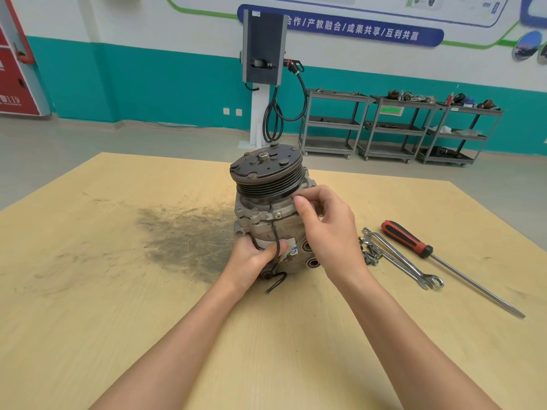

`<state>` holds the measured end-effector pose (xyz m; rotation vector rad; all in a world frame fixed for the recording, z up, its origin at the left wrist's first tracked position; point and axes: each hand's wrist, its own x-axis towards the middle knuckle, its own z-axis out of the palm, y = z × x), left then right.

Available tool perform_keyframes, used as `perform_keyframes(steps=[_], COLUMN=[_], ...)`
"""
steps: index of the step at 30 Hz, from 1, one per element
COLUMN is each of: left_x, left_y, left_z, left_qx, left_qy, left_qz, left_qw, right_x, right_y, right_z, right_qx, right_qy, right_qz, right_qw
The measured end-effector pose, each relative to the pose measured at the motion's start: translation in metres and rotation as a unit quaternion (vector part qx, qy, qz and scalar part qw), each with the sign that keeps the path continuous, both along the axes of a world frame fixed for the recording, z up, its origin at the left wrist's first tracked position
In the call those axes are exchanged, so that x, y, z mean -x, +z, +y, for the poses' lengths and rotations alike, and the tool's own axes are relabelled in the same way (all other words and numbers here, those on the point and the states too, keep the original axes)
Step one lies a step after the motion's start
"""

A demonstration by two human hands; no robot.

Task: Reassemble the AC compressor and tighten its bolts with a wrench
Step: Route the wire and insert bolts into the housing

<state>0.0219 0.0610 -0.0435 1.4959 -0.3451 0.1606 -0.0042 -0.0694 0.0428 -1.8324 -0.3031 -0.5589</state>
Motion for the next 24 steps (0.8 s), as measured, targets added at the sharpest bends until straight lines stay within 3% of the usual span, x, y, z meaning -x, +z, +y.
perform_keyframes(steps=[12, 18, 24], left_x=[-0.0018, -0.0017, -0.004], left_y=[-0.0024, -0.0023, -0.005], left_z=[0.0003, 0.0011, 0.0008], left_qx=[-0.003, -0.002, 0.006], left_qy=[-0.003, -0.007, -0.005], left_qz=[-0.003, -0.011, -0.006], left_qw=[1.0, 1.0, 1.0], right_x=[-0.0017, -0.002, 0.0002], right_y=[0.0055, 0.001, 0.0001], right_z=[-0.0025, 0.0059, -0.003], right_qx=[0.018, -0.018, -0.018], right_qy=[-0.004, -0.041, 0.019], right_qz=[0.02, -0.001, 0.015], right_qw=[1.0, 0.999, 1.0])
